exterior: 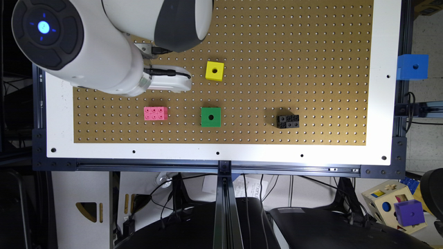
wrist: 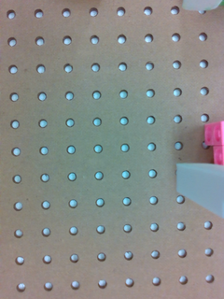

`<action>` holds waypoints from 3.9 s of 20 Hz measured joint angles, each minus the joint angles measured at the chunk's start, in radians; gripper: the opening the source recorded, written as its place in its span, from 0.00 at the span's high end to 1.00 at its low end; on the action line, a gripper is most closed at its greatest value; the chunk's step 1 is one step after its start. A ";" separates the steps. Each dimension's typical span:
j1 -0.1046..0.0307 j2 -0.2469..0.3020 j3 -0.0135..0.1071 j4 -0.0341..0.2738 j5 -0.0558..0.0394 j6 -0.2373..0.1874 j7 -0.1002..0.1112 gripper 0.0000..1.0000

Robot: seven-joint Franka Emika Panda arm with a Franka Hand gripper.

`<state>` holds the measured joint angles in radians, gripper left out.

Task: Pick up pink block.

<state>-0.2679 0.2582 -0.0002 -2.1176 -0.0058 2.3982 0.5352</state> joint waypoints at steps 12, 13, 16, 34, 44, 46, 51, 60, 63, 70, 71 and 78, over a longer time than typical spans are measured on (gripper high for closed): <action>-0.013 0.034 -0.002 0.063 -0.0002 0.000 -0.003 0.00; -0.013 0.048 -0.002 0.080 -0.0002 0.000 -0.003 0.00; -0.015 0.099 -0.002 0.139 -0.0002 0.000 -0.003 0.00; -0.027 0.239 -0.002 0.222 -0.0010 0.062 -0.009 0.00; -0.032 0.380 -0.002 0.290 -0.0010 0.126 -0.014 0.00; -0.032 0.395 -0.002 0.310 -0.0010 0.123 -0.014 0.00; -0.033 0.417 -0.001 0.318 -0.0005 0.130 -0.016 0.00; -0.034 0.418 0.002 0.321 -0.0010 0.126 -0.017 1.00; -0.034 0.410 0.003 0.321 -0.0011 0.118 -0.018 1.00; -0.034 0.340 0.004 0.321 -0.0011 0.037 -0.019 1.00; -0.034 0.327 0.004 0.321 -0.0011 0.023 -0.019 1.00; -0.034 0.247 0.005 0.321 -0.0011 -0.056 -0.019 1.00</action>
<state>-0.3016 0.5055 0.0044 -1.7970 -0.0069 2.3420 0.5161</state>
